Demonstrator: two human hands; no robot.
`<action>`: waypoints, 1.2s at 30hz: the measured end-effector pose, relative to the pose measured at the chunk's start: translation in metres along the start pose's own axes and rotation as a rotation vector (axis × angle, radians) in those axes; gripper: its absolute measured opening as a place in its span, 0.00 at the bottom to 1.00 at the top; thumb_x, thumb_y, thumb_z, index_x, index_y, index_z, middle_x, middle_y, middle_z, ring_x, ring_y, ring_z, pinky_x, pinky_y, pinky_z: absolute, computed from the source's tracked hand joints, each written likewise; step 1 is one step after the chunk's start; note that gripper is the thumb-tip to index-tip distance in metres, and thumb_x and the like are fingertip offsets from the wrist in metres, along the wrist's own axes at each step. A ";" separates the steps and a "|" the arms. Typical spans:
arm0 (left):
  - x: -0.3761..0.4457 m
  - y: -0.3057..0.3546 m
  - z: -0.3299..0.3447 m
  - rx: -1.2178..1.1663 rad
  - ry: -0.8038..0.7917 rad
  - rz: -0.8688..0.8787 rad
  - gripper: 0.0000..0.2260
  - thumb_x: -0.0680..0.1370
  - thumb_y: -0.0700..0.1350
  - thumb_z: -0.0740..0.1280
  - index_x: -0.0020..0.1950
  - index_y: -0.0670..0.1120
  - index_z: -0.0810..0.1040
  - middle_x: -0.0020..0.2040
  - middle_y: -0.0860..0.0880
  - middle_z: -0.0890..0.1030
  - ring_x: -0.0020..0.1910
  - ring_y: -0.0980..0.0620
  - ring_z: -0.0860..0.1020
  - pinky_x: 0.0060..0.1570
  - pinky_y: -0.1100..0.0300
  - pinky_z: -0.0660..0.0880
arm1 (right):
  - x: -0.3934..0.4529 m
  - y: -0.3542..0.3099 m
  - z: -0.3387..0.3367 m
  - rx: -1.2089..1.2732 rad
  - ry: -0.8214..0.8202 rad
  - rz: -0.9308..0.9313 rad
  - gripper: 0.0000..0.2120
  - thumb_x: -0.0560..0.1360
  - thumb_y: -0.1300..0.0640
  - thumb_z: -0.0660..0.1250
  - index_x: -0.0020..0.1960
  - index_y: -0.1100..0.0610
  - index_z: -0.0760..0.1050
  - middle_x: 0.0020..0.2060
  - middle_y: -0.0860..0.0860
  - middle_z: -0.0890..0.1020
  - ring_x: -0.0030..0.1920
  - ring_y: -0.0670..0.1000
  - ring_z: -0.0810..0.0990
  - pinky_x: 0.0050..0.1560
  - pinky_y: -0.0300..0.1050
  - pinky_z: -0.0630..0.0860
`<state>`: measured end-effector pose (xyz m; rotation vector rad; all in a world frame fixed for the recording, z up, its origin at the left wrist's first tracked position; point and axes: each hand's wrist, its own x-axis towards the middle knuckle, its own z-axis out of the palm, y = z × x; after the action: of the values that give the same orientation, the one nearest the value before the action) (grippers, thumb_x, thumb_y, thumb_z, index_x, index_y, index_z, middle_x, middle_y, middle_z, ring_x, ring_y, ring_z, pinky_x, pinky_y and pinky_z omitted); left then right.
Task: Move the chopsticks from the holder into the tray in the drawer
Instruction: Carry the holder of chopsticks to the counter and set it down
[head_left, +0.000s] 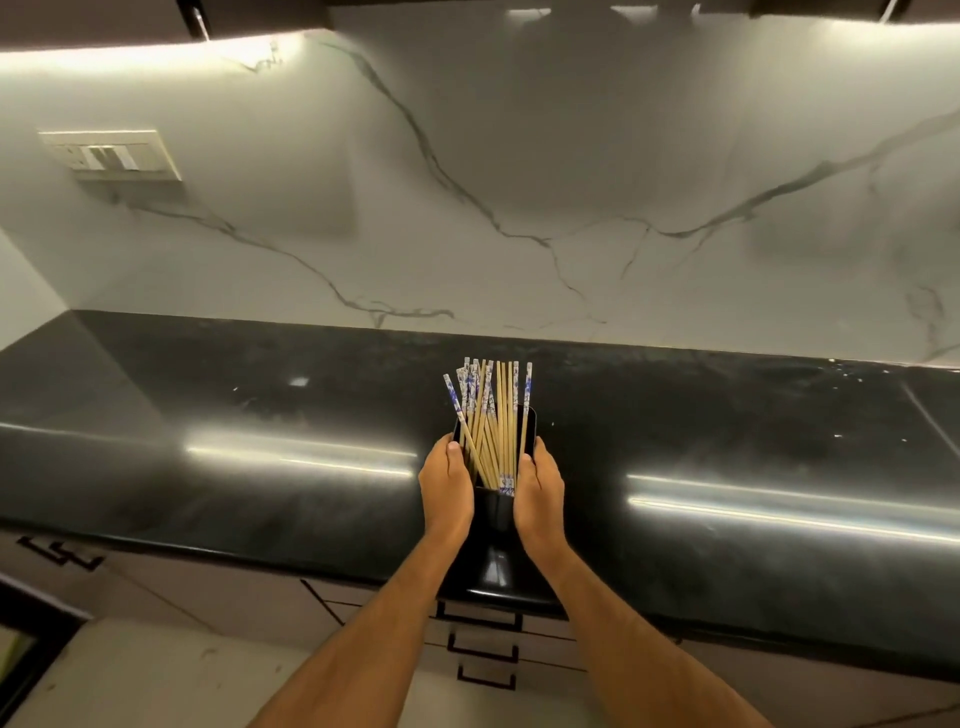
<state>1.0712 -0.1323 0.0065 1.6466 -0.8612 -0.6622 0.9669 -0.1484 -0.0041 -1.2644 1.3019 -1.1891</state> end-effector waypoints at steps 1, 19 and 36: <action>0.005 -0.003 -0.003 0.002 -0.005 -0.002 0.15 0.85 0.44 0.53 0.48 0.56 0.78 0.47 0.54 0.83 0.47 0.63 0.80 0.46 0.65 0.76 | 0.002 0.001 0.005 -0.017 -0.006 -0.002 0.14 0.84 0.60 0.53 0.61 0.53 0.77 0.54 0.49 0.82 0.56 0.46 0.81 0.60 0.54 0.80; 0.073 -0.033 -0.001 -0.039 -0.121 -0.107 0.17 0.84 0.45 0.54 0.65 0.43 0.78 0.58 0.45 0.81 0.58 0.49 0.79 0.64 0.48 0.75 | 0.046 0.012 0.043 -0.131 0.068 0.070 0.17 0.84 0.60 0.52 0.65 0.53 0.76 0.57 0.51 0.81 0.59 0.48 0.79 0.67 0.55 0.75; 0.040 -0.056 -0.060 0.280 -0.229 0.273 0.20 0.83 0.52 0.57 0.73 0.47 0.69 0.69 0.48 0.74 0.68 0.55 0.71 0.65 0.62 0.66 | -0.016 0.033 0.006 -0.779 0.128 -0.252 0.25 0.84 0.50 0.57 0.77 0.62 0.63 0.73 0.58 0.70 0.74 0.54 0.66 0.72 0.41 0.59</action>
<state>1.1527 -0.1241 -0.0336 1.6758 -1.3689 -0.5640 0.9703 -0.1325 -0.0380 -1.9745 1.8341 -0.9587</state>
